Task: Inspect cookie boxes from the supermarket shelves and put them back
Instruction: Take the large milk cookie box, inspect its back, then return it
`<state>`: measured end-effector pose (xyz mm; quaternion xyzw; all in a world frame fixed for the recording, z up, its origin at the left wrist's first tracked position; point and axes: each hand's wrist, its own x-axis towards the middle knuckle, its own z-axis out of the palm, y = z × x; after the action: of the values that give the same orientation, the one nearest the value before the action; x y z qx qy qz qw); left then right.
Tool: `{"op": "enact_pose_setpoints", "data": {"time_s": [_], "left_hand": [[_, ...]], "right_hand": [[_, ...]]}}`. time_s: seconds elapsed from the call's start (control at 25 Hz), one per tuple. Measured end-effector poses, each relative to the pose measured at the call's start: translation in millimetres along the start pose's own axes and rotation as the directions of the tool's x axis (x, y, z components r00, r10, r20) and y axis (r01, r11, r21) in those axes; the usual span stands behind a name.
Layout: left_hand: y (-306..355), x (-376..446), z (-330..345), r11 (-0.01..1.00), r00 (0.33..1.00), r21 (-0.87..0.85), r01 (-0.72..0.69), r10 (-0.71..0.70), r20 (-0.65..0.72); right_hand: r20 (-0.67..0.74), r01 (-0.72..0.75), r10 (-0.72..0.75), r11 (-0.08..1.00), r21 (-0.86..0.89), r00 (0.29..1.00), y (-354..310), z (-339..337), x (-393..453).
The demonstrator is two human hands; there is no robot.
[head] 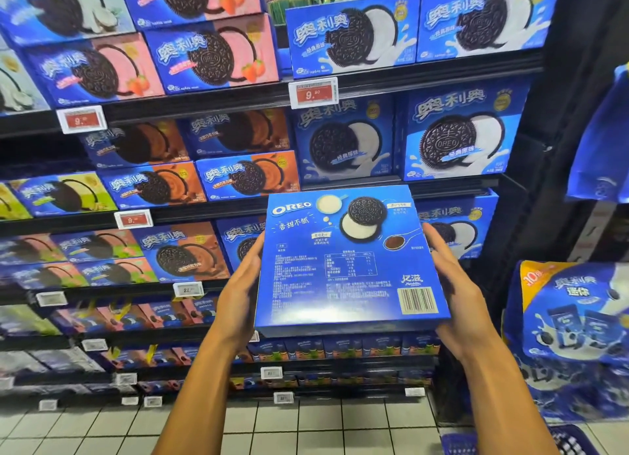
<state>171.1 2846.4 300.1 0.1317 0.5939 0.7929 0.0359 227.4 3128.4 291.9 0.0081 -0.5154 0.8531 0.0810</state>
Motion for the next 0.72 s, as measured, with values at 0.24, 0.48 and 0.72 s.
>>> {"op": "enact_pose_setpoints", "data": {"time_s": [0.24,0.48,0.72], "left_hand": [[13,-2,0,0.991,0.999,0.126,-0.036,0.034,0.020],[16,4,5,0.972,0.995,0.233,0.038,-0.015,-0.099],[21,13,7,0.965,0.975,0.252,0.078,-0.021,-0.220]], "right_hand": [[0.014,-0.028,0.028,0.999,0.022,1.000,0,8,2],[-0.097,-0.004,0.000,0.999,-0.042,0.995,0,14,8],[-0.165,-0.124,0.100,0.982,-0.145,0.981,0,12,21]]}}
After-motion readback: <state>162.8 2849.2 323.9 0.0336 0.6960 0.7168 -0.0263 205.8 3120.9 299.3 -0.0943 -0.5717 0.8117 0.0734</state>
